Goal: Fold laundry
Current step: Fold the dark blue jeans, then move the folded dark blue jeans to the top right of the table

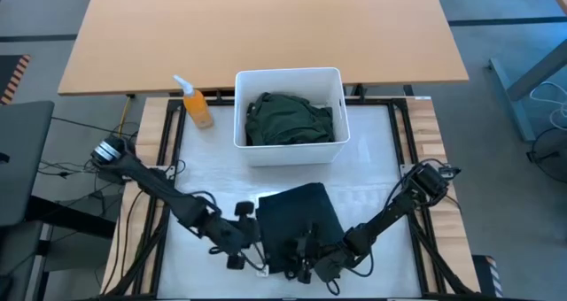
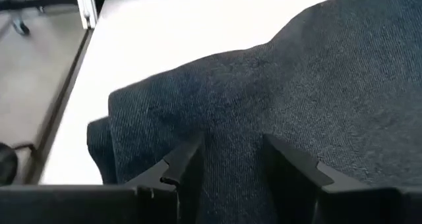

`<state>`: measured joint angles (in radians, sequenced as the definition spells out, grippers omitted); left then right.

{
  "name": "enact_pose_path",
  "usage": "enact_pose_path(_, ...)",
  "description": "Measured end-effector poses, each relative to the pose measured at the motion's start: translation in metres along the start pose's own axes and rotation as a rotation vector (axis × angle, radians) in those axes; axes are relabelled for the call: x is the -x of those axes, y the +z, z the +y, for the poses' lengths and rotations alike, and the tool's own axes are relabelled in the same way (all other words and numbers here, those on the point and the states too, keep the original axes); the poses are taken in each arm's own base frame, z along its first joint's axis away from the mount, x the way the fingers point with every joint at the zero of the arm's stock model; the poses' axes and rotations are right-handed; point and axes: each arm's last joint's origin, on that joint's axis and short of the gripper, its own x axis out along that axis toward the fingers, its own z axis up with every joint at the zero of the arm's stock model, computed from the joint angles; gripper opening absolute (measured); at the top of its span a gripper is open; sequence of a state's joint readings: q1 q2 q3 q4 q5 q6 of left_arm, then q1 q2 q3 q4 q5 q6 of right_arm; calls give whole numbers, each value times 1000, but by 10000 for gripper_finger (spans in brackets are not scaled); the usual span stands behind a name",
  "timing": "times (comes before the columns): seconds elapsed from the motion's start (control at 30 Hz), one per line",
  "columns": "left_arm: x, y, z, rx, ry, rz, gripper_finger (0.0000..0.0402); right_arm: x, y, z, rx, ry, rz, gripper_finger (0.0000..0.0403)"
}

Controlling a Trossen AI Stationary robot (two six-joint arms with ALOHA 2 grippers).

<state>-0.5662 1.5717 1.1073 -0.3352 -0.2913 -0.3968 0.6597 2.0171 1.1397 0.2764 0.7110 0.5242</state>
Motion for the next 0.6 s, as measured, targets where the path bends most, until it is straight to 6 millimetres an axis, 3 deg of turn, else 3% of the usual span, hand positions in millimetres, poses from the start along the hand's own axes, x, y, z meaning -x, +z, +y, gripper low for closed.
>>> enact_pose_path(0.1, -1, 7, 6, -28, 116, -77, 0, 0, 0, 0, 46, 3, 2, 178)
enact_pose_path(0.33, -46, -1, 41, -12, 275, 23, 0, 4, -2, 5, 90, 43, 12, 178)
enact_pose_path(0.5, -63, -5, 56, 17, 250, 81, 0, 12, -5, 12, 129, 77, 17, 178)
enact_pose_path(0.6, -63, -3, 59, 21, 230, 86, 0, 23, 7, 19, 183, 95, -19, 178)
